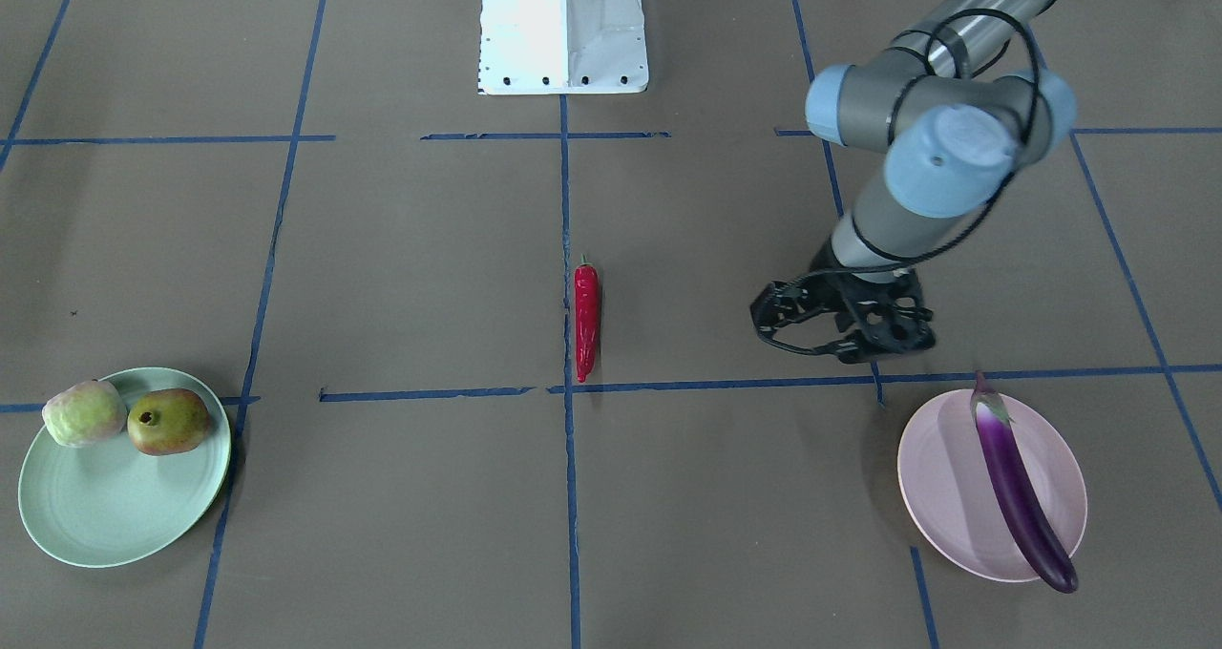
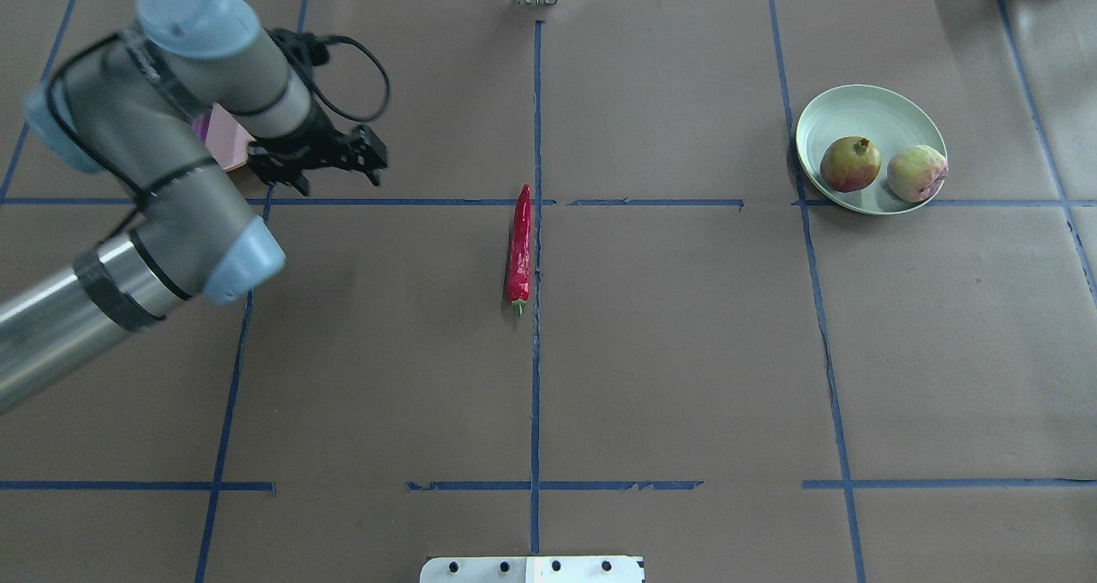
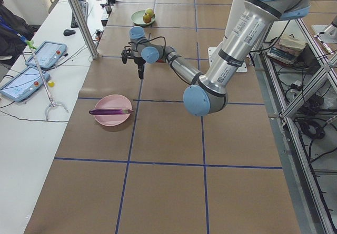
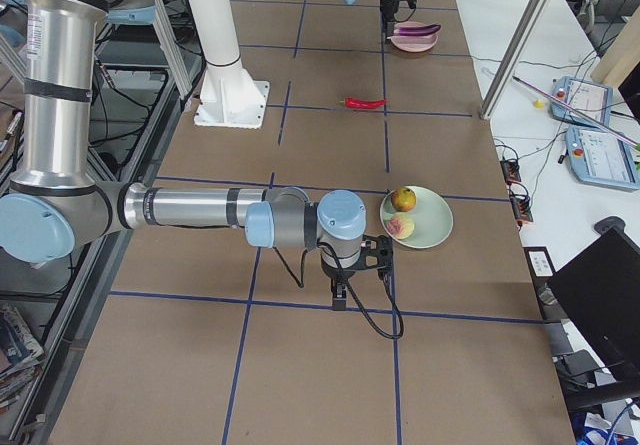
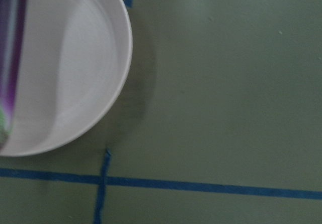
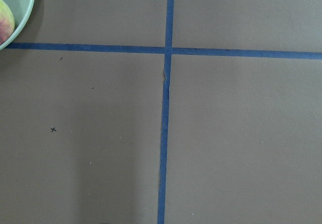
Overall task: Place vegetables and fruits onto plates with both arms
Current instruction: 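Lift the left gripper and move it back toward the red chili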
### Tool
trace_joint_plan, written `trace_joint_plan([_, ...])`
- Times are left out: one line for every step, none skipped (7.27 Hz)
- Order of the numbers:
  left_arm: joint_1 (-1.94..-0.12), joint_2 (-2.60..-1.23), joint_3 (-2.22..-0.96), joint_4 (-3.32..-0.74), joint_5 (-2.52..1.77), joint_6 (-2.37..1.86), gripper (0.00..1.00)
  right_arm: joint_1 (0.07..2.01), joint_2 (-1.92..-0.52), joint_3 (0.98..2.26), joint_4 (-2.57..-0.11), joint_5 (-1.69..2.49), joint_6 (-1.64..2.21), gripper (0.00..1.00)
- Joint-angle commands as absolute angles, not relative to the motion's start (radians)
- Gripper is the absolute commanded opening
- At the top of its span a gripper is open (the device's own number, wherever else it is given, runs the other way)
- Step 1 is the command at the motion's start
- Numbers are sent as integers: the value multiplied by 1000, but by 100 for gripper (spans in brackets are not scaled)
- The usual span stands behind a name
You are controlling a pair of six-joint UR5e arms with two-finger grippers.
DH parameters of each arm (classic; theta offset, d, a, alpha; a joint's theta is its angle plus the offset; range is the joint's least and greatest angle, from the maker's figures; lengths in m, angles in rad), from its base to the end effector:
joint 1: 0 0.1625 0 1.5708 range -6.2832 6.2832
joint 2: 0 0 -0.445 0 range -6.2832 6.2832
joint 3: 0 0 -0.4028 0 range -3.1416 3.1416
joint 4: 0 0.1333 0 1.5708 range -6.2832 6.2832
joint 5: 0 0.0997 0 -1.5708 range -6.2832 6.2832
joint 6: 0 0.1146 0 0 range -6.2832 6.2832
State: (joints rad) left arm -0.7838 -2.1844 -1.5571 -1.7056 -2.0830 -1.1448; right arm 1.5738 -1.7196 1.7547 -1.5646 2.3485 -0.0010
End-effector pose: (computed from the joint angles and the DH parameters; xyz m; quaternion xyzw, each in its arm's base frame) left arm 0.4623 -0.5697 0.3062 0.0031 0.4202 -0.0711 0.9046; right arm 0.0542 -0.4394 0.6659 0.0199 -0.3790 -0.0069 0.9252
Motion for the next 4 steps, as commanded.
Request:
trace_joint_plan([-596,-2296,-1525,-1692,-1926,-1310,100,1574,-1720,1755,-1565,2349,-2,100])
trace_joint_plan([-544,-2394,-1466,-1616,-1861,-1342,99,1574,-1720,1755,-1565,2349,-2,100])
trace_joint_plan([-513,-2455,-1410,-1589,-1821,-1354,95,1574,-1720,1753,-1565,2349,-2,100])
trace_joint_plan([-488,-2465,-1390,-1589,-1819,-1373,92,1574,-1720,1753,-1565,2349,-2,100])
